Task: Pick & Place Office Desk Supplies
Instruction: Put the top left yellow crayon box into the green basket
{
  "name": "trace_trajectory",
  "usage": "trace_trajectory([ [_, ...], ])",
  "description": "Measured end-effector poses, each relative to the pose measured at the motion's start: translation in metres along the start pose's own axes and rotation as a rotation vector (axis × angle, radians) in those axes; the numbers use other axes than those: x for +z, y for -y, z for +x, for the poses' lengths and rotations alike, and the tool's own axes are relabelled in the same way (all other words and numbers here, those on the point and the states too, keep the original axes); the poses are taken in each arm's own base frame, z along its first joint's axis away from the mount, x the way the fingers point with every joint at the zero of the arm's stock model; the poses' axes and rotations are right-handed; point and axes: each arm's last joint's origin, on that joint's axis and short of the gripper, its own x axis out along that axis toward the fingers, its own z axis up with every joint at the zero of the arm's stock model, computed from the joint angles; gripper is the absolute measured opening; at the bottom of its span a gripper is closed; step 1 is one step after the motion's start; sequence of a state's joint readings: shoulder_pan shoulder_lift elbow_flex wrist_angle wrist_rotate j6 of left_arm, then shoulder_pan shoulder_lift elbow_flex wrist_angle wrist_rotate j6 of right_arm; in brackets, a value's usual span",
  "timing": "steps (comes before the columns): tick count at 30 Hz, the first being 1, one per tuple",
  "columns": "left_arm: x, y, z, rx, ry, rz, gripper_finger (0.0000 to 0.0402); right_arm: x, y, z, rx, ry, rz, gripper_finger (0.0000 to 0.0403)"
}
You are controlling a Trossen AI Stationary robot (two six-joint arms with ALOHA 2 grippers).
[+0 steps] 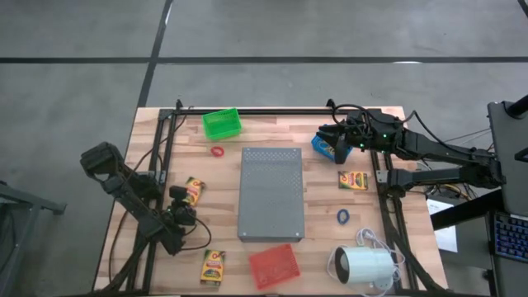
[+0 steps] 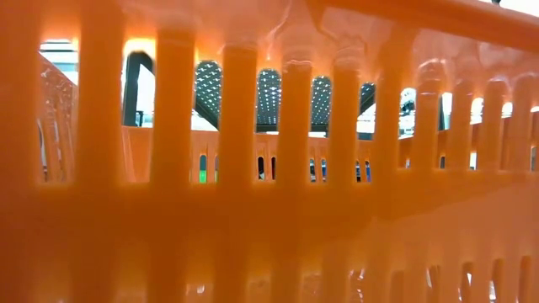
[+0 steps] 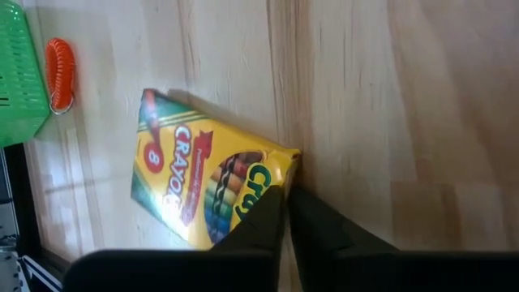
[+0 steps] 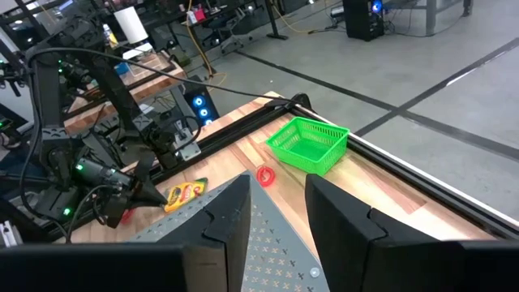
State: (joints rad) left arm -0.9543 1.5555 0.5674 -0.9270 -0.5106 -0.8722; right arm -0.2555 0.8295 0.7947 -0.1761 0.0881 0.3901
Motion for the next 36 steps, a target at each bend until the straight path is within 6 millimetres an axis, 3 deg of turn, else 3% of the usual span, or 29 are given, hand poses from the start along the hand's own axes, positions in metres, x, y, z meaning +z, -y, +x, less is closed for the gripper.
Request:
trace_trajectory([
  [15, 0.006, 0.001, -0.006, 0.007, 0.037, -0.003, 0.0001, 0.000, 0.000, 0.000, 0.000, 0.000, 0.000, 0.0117],
  [24, 0.020, -0.002, -0.026, 0.035, 0.059, -0.005, 0.0001, 0.000, 0.000, 0.000, 0.000, 0.000, 0.000, 0.0126],
  [36, 0.033, -0.021, -0.060, 0.015, 0.170, -0.191, 0.0000, 0.000, 0.000, 0.000, -0.001, -0.001, 0.000, 0.0113],
])
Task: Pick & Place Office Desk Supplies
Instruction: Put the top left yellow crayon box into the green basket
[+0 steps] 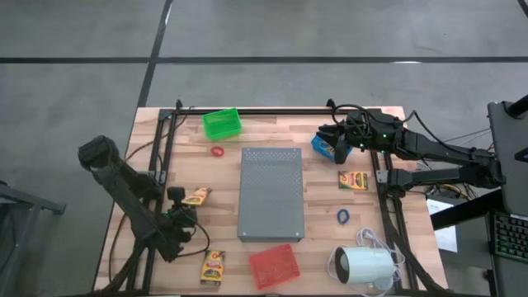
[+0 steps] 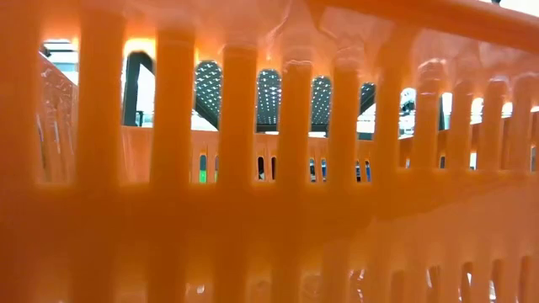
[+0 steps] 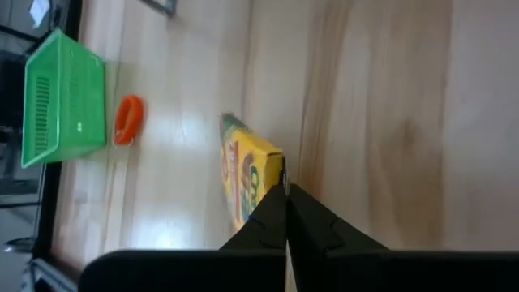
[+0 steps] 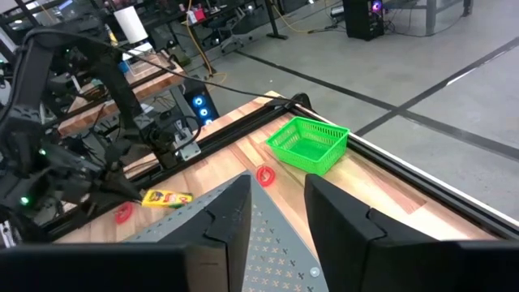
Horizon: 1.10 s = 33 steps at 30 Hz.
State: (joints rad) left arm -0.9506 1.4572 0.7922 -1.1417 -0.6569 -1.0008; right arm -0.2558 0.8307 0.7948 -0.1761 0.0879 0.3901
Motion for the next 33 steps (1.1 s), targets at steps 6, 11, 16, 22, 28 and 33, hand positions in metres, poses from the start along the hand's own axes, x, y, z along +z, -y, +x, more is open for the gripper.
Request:
trace_trajectory([
  [6, 0.010, -0.026, -0.020, -0.056, 0.127, -0.126, 0.0000, 0.000, 0.000, 0.000, 0.000, 0.000, 0.000, 0.0113],
  [11, 0.014, -0.056, -0.029, -0.078, 0.216, -0.260, 0.0000, 0.000, 0.000, 0.000, 0.000, 0.000, 0.000, 0.0119],
  [16, 0.018, -0.086, -0.030, -0.072, 0.249, -0.391, 0.0000, 0.000, 0.000, 0.000, 0.000, 0.000, 0.000, 0.0123],
  [22, 0.028, -0.116, -0.023, -0.025, 0.252, -0.467, 0.0000, 0.000, 0.000, 0.000, 0.000, 0.000, 0.000, 0.0118],
  [28, 0.042, -0.157, -0.019, 0.050, 0.271, -0.701, 0.0000, 0.000, 0.000, 0.000, 0.000, 0.000, 0.000, 0.0111],
  [33, 0.054, -0.192, -0.014, 0.101, 0.313, -0.791, 0.0000, 0.000, 0.000, 0.000, 0.000, 0.000, 0.000, 0.0110],
])
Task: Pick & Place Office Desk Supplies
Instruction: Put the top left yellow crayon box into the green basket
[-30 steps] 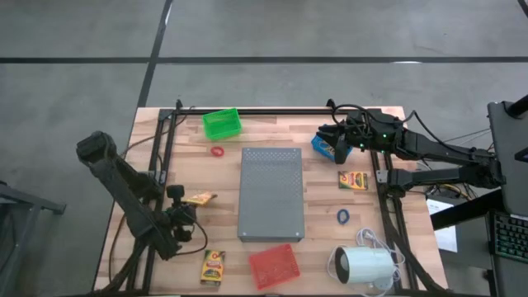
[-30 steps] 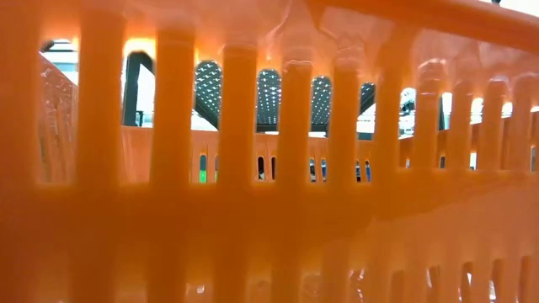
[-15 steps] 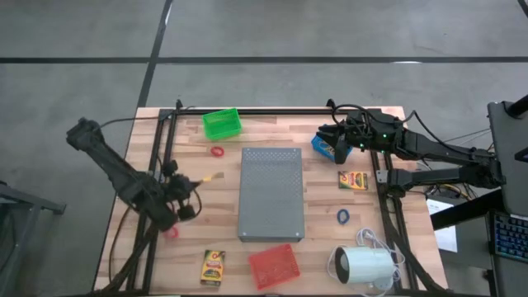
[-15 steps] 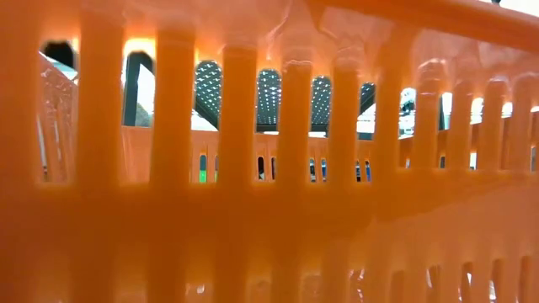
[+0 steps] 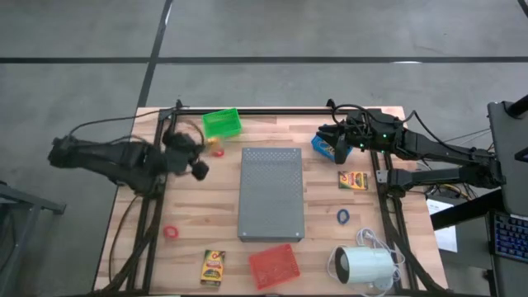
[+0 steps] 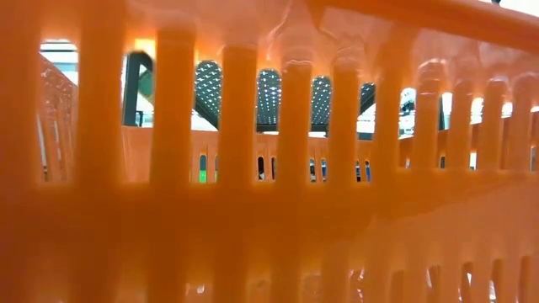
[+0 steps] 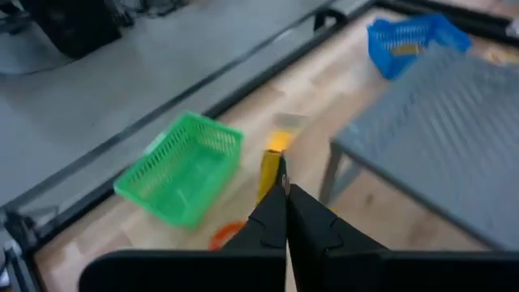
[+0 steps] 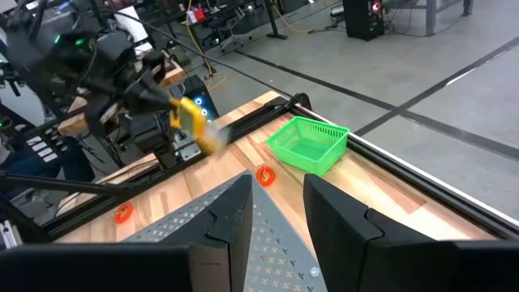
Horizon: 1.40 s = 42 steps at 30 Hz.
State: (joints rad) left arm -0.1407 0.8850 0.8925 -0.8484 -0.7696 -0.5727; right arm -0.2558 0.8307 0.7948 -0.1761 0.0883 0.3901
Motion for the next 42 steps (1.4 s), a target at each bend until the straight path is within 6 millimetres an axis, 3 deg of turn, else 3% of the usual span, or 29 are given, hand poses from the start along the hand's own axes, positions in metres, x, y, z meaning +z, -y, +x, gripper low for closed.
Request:
trace_trajectory([
  [6, 0.031, -0.024, 0.020, -0.019, 0.022, -0.103, 0.0000, 0.000, 0.000, 0.000, 0.000, 0.000, 0.000, 0.0117],
  [16, 0.048, -0.055, 0.037, -0.076, 0.045, -0.307, 0.0000, 0.000, 0.000, 0.000, 0.000, 0.000, 0.000, 0.0112],
  [28, 0.049, -0.052, 0.047, -0.099, 0.057, -0.448, 0.0000, 0.000, 0.000, 0.000, 0.000, 0.000, 0.000, 0.0102],
  [37, 0.048, -0.040, 0.079, -0.082, -0.031, -0.515, 0.0000, 0.000, 0.000, 0.000, 0.000, 0.001, 0.000, 0.0106],
  [42, 0.052, -0.045, 0.098, -0.043, -0.053, -0.633, 0.0000, 0.000, 0.000, 0.000, 0.001, 0.000, 0.000, 0.0098],
])
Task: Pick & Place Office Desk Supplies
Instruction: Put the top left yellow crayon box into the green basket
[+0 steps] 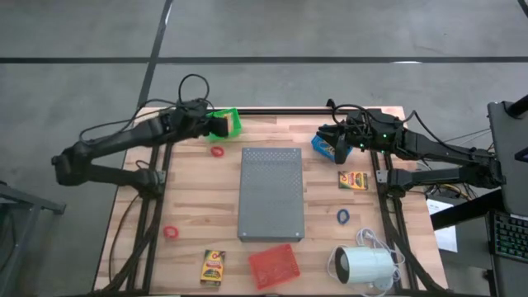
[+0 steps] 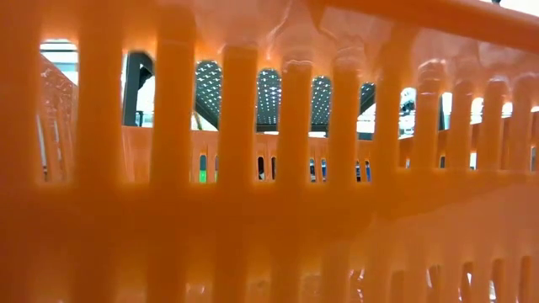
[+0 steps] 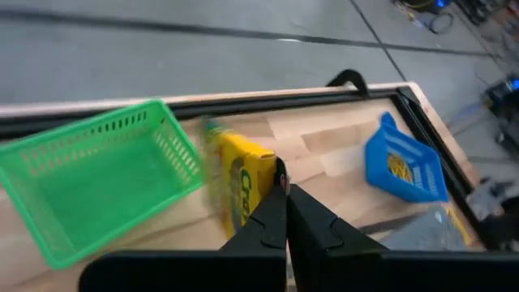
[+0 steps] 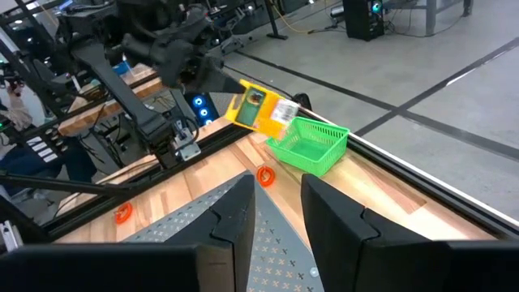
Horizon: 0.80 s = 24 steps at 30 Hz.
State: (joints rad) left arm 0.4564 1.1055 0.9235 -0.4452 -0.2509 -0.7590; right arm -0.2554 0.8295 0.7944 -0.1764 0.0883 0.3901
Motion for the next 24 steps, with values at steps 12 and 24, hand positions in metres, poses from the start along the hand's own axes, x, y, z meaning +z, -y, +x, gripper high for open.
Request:
trace_trajectory([
  [12, 0.049, -0.040, 0.040, -0.032, -0.145, -0.236, 0.0000, 0.000, 0.000, 0.000, 0.000, 0.000, 0.000, 0.0101],
  [24, 0.063, -0.046, 0.062, -0.018, -0.198, -0.475, 0.0000, 0.000, 0.000, 0.000, -0.001, -0.001, 0.000, 0.0097],
])
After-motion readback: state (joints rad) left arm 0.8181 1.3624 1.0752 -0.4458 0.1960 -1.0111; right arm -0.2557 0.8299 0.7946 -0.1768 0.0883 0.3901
